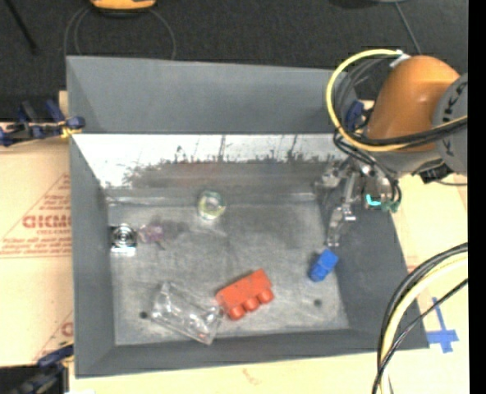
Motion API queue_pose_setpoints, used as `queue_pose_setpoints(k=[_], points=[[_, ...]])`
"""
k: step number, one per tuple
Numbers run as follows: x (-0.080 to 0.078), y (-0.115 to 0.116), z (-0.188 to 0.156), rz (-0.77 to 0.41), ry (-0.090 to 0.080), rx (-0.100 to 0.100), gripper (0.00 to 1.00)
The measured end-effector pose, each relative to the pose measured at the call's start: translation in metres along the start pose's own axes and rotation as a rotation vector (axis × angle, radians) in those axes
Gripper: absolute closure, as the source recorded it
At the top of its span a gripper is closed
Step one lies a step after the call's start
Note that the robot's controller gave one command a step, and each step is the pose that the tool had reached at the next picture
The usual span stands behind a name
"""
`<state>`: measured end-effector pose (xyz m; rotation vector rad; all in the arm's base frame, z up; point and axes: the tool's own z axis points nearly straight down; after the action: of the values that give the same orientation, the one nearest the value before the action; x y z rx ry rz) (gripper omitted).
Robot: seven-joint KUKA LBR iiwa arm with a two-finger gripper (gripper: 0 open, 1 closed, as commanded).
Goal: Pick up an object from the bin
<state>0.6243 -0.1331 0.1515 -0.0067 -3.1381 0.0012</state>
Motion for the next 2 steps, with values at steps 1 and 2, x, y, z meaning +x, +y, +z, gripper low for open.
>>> queue_pose_setpoints(k=[1,2], points=[[0.0866,-0.0299,0.0599,-0.17,0.001,0.0,0.0],[0.0831,-0.0287,0.0571,-0.175,-0.007,0.002,1.0]])
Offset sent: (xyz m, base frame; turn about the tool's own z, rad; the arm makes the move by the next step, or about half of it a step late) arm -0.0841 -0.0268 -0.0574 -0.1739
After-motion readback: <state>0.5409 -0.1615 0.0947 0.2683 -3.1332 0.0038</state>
